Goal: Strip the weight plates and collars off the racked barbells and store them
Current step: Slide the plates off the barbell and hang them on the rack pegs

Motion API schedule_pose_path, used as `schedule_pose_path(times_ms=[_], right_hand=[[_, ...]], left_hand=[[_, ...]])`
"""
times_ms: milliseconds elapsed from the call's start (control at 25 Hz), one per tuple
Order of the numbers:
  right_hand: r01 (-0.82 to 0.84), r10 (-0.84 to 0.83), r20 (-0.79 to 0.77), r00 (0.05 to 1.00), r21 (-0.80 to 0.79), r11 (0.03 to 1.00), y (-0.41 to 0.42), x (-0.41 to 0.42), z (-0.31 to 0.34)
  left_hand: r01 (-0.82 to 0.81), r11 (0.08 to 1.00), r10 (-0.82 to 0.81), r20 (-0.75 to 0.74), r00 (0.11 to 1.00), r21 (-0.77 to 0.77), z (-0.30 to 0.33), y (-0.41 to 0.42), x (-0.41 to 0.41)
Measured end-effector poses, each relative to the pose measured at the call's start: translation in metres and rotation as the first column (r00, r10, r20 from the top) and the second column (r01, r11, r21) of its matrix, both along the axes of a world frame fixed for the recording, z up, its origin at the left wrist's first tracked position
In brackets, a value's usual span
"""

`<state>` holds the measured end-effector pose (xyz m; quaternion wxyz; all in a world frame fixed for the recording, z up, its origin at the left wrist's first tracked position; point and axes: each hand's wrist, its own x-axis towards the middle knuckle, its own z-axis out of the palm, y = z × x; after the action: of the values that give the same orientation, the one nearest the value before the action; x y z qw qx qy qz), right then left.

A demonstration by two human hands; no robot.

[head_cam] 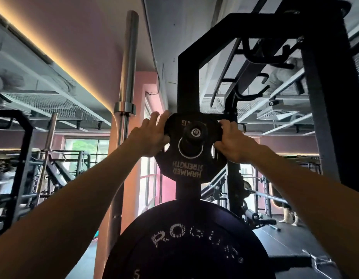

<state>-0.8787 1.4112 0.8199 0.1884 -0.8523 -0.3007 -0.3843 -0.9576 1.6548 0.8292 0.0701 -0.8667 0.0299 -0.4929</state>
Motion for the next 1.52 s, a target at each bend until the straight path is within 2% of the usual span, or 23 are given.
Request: schedule_pose_path(times_ms=[120, 280, 440, 600, 680, 800, 960, 1120, 1240, 1400, 1520], right_hand=[[0.040, -0.037, 0.046, 0.998, -0.055, 0.998, 0.010, 0.029, -0.004], [0.062, -0.055, 0.070, 0.996, -0.103, 0.993, 0.012, 0.043, 0.004], [0.082, -0.083, -0.021, 0.996, -0.048, 0.996, 0.017, 0.038, -0.006], [0.042, -0.042, -0.127, 0.991, 0.001, 0.999, 0.005, 0.024, -0.033], [0.038, -0.046, -0.171, 0.984, -0.047, 0.998, -0.011, 0.013, -0.044], [0.015, -0.037, -0.217, 0.975, -0.102, 0.995, -0.037, -0.007, -0.056], [0.011, -0.049, -0.237, 0.970, -0.159, 0.987, -0.084, -0.043, -0.071], [0.001, -0.062, -0.261, 0.963, -0.228, 0.974, -0.155, -0.080, -0.098], [-0.026, -0.065, -0.311, 0.948, -0.278, 0.960, -0.203, -0.110, -0.119], [-0.063, -0.033, -0.348, 0.937, -0.260, 0.964, -0.264, -0.148, -0.131], [-0.092, -0.004, -0.366, 0.931, -0.243, 0.966, -0.302, -0.188, -0.134]], left_hand=[[-0.058, 0.995, 0.057, 0.011, 0.998, 0.078, 0.001, 0.009, 0.028], [0.040, 0.998, -0.040, 0.008, 0.999, 0.042, 0.003, 0.021, 0.044], [-0.055, 0.998, 0.055, -0.015, 0.998, -0.004, -0.006, 0.009, 0.038], [-0.062, 0.995, 0.061, -0.015, 0.998, -0.072, -0.034, -0.003, 0.016], [-0.122, 0.989, 0.116, -0.079, 0.990, -0.079, -0.048, -0.010, 0.000], [-0.220, 0.974, 0.199, -0.253, 0.947, -0.060, -0.063, -0.024, -0.024], [-0.236, 0.964, 0.184, -0.337, 0.923, -0.120, -0.083, -0.063, -0.060], [-0.180, 0.951, 0.066, -0.404, 0.912, -0.252, -0.116, -0.129, -0.106], [-0.190, 0.942, 0.043, -0.463, 0.885, -0.276, -0.136, -0.178, -0.139], [-0.131, 0.944, -0.012, -0.429, 0.903, -0.303, -0.147, -0.242, -0.186], [-0.169, 0.938, 0.015, -0.452, 0.892, -0.303, -0.151, -0.286, -0.232]])
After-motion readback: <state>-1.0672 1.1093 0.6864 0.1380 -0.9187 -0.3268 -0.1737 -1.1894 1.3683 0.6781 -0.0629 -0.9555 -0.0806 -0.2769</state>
